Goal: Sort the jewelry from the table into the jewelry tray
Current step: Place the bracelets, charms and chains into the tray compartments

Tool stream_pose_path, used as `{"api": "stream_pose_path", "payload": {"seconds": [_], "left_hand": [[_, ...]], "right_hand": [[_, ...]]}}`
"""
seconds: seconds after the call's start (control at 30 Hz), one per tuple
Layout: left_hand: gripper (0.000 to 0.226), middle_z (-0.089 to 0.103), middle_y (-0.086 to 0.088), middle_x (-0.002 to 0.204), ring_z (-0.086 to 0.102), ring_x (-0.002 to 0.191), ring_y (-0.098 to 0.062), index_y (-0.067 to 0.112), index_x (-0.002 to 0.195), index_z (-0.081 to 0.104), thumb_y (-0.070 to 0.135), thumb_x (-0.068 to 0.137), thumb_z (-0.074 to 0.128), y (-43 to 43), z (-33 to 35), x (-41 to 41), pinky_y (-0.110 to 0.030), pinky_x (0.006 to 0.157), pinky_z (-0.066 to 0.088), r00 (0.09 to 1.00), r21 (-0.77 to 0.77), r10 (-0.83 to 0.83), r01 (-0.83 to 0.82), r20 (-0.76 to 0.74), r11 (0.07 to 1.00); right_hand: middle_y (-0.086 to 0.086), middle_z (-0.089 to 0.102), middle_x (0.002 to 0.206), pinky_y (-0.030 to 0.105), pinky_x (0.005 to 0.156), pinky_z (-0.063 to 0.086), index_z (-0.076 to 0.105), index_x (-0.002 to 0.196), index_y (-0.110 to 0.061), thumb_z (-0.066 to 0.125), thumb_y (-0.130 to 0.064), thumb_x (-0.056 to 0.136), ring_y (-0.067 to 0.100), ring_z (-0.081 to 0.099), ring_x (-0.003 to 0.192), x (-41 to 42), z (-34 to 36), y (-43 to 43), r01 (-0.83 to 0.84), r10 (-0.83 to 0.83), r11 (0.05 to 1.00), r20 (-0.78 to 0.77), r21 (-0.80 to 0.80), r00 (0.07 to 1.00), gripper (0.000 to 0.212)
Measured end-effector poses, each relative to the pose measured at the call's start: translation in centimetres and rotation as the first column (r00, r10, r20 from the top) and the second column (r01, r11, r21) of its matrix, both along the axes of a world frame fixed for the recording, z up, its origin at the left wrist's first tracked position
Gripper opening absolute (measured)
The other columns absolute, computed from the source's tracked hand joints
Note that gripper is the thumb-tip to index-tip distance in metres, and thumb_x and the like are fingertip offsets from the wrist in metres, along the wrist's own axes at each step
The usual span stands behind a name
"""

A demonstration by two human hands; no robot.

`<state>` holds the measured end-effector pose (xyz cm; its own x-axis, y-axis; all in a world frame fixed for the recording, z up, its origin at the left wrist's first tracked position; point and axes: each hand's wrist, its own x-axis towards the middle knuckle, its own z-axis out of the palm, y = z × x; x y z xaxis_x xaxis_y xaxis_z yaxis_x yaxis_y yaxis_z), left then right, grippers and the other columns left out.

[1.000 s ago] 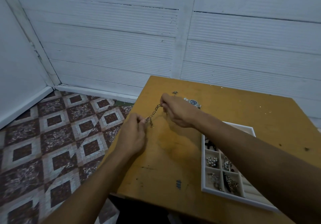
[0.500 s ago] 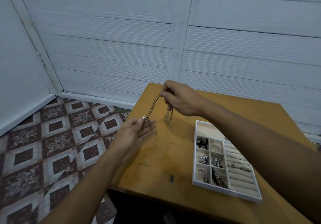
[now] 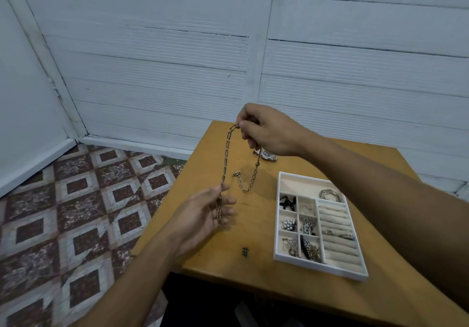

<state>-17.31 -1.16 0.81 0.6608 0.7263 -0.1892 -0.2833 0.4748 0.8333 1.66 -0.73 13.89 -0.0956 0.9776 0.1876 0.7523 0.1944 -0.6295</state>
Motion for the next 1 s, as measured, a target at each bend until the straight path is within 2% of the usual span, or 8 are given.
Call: {"api": "stream_pose_path", "payload": {"seconds": [0.17, 0.27, 0.37, 0.47, 0.6, 0.77, 1.0], "left_hand": [[0.035, 0.064, -0.012, 0.084, 0.061, 0.066, -0.018, 0.000, 0.120, 0.053, 0.017, 0.090, 0.052, -1.0, -0.4, 0.4, -0.025, 0.054, 0.051, 0.999, -0.013, -0.043, 0.043, -0.029, 0.999], [0.027, 0.063, -0.009, 0.078, 0.060, 0.064, -0.017, 0.000, 0.114, 0.055, 0.015, 0.091, 0.052, -0.9, -0.5, 0.7, -0.023, 0.053, 0.049, 0.999, -0.026, -0.016, 0.014, -0.046, 1.000], [0.016, 0.062, -0.008, 0.074, 0.060, 0.062, -0.016, 0.003, 0.103, 0.055, 0.015, 0.094, 0.050, -0.5, -0.5, 0.9, -0.023, 0.053, 0.048, 0.999, -0.031, 0.003, -0.004, -0.052, 1.000], [0.017, 0.063, -0.009, 0.075, 0.062, 0.063, -0.017, 0.004, 0.099, 0.055, 0.016, 0.099, 0.044, 0.0, -0.1, 1.0, -0.024, 0.055, 0.050, 0.998, -0.032, 0.019, -0.022, -0.065, 0.999], [0.022, 0.069, -0.017, 0.088, 0.069, 0.076, -0.025, 0.002, 0.099, 0.057, 0.016, 0.101, 0.039, 0.9, 0.5, 1.1, -0.031, 0.067, 0.059, 0.995, -0.125, 0.088, -0.081, 0.048, 0.989], [0.028, 0.070, -0.018, 0.101, 0.070, 0.093, -0.030, 0.002, 0.098, 0.058, 0.019, 0.102, 0.036, 2.8, 1.9, 0.8, -0.037, 0.081, 0.057, 0.936, -0.275, 0.201, -0.120, 0.289, 0.954], [0.034, 0.072, -0.017, 0.093, 0.072, 0.083, -0.029, 0.003, 0.093, 0.057, 0.019, 0.104, 0.029, 4.7, 4.5, 0.9, -0.039, 0.075, 0.058, 0.840, -0.381, 0.351, -0.191, 0.413, 0.905]], "right_hand": [[-0.004, 0.062, 0.078, 0.029, 0.059, 0.048, 0.055, 0.101, -0.012, 0.042, -0.019, 0.100, 0.009, 0.059, 0.062, -0.2, 0.6, -0.5, -0.003, 0.003, 1.000, 0.000, 0.014, 1.000, 0.015], [-0.005, 0.061, 0.078, 0.035, 0.064, 0.051, 0.055, 0.102, -0.011, 0.042, -0.019, 0.100, 0.009, 0.059, 0.062, -0.2, 1.1, -0.8, -0.003, 0.003, 1.000, 0.004, 0.020, 1.000, 0.016], [-0.004, 0.062, 0.078, 0.034, 0.064, 0.052, 0.055, 0.102, -0.011, 0.042, -0.019, 0.100, 0.008, 0.059, 0.062, -0.3, 1.4, -1.1, -0.001, 0.001, 1.000, 0.004, 0.029, 1.000, 0.015], [-0.003, 0.062, 0.078, 0.035, 0.064, 0.053, 0.055, 0.101, -0.012, 0.043, -0.018, 0.100, 0.008, 0.059, 0.061, -0.4, 1.5, -1.4, -0.004, 0.004, 1.000, -0.013, 0.030, 1.000, 0.014], [-0.003, 0.063, 0.078, 0.040, 0.066, 0.054, 0.055, 0.099, -0.013, 0.044, -0.019, 0.100, 0.009, 0.059, 0.062, -0.4, 1.5, -1.8, -0.001, 0.002, 0.999, -0.026, 0.038, 1.000, 0.013], [-0.004, 0.063, 0.078, 0.043, 0.067, 0.053, 0.056, 0.098, -0.014, 0.045, -0.020, 0.099, 0.011, 0.061, 0.064, -0.7, 0.9, -3.0, -0.013, 0.014, 0.999, -0.036, 0.036, 0.999, 0.012], [-0.004, 0.063, 0.075, 0.042, 0.066, 0.053, 0.056, 0.093, -0.017, 0.047, -0.019, 0.099, 0.014, 0.060, 0.063, -1.3, -2.1, -5.4, -0.060, 0.056, 0.997, -0.081, -0.043, 0.995, 0.011]]}}
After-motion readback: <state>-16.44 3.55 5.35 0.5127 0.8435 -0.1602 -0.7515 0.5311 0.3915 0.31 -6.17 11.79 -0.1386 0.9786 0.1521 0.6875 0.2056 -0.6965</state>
